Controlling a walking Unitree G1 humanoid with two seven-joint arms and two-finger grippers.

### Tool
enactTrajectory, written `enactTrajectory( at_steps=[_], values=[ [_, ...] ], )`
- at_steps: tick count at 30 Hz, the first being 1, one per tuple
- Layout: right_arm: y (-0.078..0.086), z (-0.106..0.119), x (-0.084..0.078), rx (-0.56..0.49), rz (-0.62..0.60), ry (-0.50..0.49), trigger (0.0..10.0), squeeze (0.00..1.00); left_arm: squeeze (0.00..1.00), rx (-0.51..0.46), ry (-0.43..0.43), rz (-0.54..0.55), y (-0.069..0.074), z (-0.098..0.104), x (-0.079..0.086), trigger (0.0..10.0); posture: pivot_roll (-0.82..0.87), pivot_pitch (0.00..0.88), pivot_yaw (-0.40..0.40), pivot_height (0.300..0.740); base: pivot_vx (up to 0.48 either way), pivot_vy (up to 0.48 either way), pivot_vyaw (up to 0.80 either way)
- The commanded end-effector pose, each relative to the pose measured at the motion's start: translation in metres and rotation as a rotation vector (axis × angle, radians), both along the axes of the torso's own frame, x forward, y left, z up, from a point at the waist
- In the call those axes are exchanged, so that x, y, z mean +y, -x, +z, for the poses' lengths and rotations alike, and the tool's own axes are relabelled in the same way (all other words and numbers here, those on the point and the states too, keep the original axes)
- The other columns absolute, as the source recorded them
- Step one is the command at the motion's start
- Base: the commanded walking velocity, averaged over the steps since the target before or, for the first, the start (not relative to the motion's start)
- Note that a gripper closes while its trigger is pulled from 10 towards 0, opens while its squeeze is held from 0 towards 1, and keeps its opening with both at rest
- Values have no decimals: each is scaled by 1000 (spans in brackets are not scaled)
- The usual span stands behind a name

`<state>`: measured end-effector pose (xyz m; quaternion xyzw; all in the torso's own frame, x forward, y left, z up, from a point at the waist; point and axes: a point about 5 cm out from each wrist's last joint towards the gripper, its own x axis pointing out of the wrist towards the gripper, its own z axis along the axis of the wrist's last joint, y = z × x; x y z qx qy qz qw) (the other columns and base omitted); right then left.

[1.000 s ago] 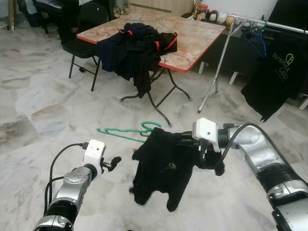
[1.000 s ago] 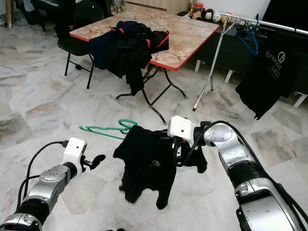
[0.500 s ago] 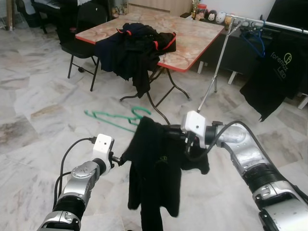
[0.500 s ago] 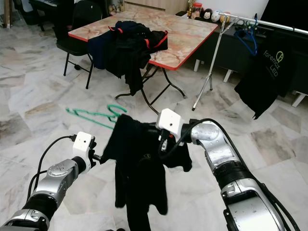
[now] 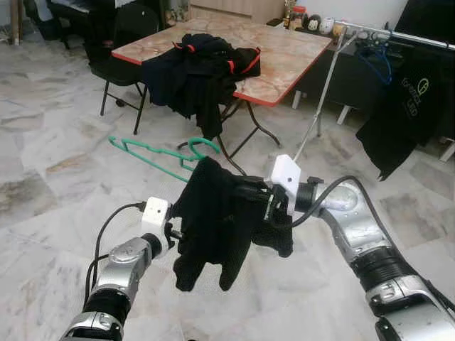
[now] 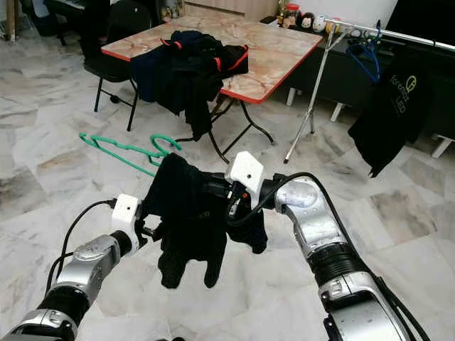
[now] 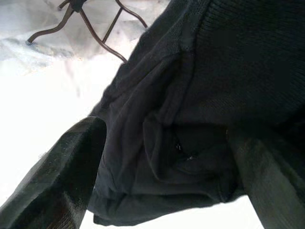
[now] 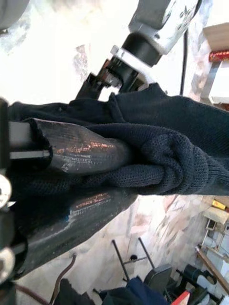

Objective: Hang hanger

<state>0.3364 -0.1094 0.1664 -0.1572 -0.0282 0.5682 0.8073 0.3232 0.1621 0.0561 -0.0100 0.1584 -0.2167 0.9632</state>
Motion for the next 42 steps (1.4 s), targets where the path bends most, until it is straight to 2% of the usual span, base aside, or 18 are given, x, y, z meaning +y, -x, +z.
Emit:
enactTrajectory(
  at_steps=[1, 7, 11, 13, 15, 16, 20, 24, 27, 28, 29, 30, 31, 36, 38, 39, 41, 42],
  values=[
    [3, 14, 5, -34, 49, -43, 10000, 0, 0, -33, 16, -4, -6, 9, -5, 10000, -135, 0, -19, 740, 0, 0, 0],
    [11, 23, 8, -20, 106, -75, 10000, 0, 0, -30, 19, 0, -7, 9, -8, 10000, -138, 0, -19, 740, 0, 0, 0],
    [19, 27, 12, -17, 146, -84, 10000, 0, 0, -20, 7, 54, -9, 7, -5, 10000, -140, 0, -20, 740, 0, 0, 0],
    [21, 27, 13, -17, 155, -83, 10000, 0, 0, -3, -28, 89, -10, 5, -3, 10000, -140, 0, -20, 740, 0, 0, 0],
    [25, 28, 14, -12, 168, -86, 10000, 0, 0, 35, -97, 193, -12, 0, 7, 10000, -140, 0, -19, 740, 0, 0, 0],
    [25, 29, 14, -12, 170, -87, 10000, 0, 0, 40, -112, 205, -12, -1, 9, 10000, -140, 0, -19, 740, 0, 0, 0],
    [32, 33, 14, -4, 206, -101, 10000, 0, 0, 70, -164, 240, -10, -6, 16, 10000, -141, 0, -17, 740, 0, 0, 0],
    [37, 37, 13, -1, 232, -106, 10000, 0, 0, 100, -271, 266, -6, -13, 24, 10000, -143, 0, -17, 740, 0, 0, 0],
    [38, 38, 12, -3, 239, -100, 10000, 0, 0, 109, -298, 283, -5, -15, 27, 10000, -143, 0, -17, 740, 0, 0, 0],
    [39, 38, 10, 2, 238, -93, 10000, 0, 0, 108, -348, 281, -5, -16, 29, 10000, -143, 0, -17, 740, 0, 0, 0],
    [39, 38, 10, 2, 238, -93, 10000, 0, 0, 108, -348, 281, -5, -16, 29, 10000, -143, 0, -17, 740, 0, 0, 0],
    [40, 38, 9, 3, 237, -88, 10000, 0, 0, 108, -383, 284, -4, -17, 31, 10000, -143, 0, -17, 740, 0, 0, 0],
    [40, 36, 4, 8, 223, -66, 10000, 0, 0, 123, -386, 325, -3, -20, 34, 10000, -143, 0, -17, 740, 0, 0, 0],
    [39, 31, -5, 9, 185, -3, 10000, 0, 0, 104, -429, 371, -3, -18, 41, 10000, -143, 0, -15, 740, 0, 0, 0],
    [35, 22, -15, -4, 118, 99, 10000, 0, 0, 79, -420, 399, -4, -15, 43, 10000, -143, 0, -15, 740, 0, 0, 0],
    [35, 22, -15, -4, 118, 99, 10000, 0, 0, 79, -420, 399, -4, -15, 43, 10000, -143, 0, -15, 740, 0, 0, 0],
    [30, 7, -35, -11, 35, 266, 10000, 0, 0, 42, -409, 428, -6, -10, 45, 10000, -147, 0, -10, 740, 0, 0, 0],
    [30, 5, -38, -10, 23, 285, 10000, 0, 0, 41, -407, 432, -6, -10, 45, 10000, -147, 0, -10, 740, 0, 0, 0]
  ],
)
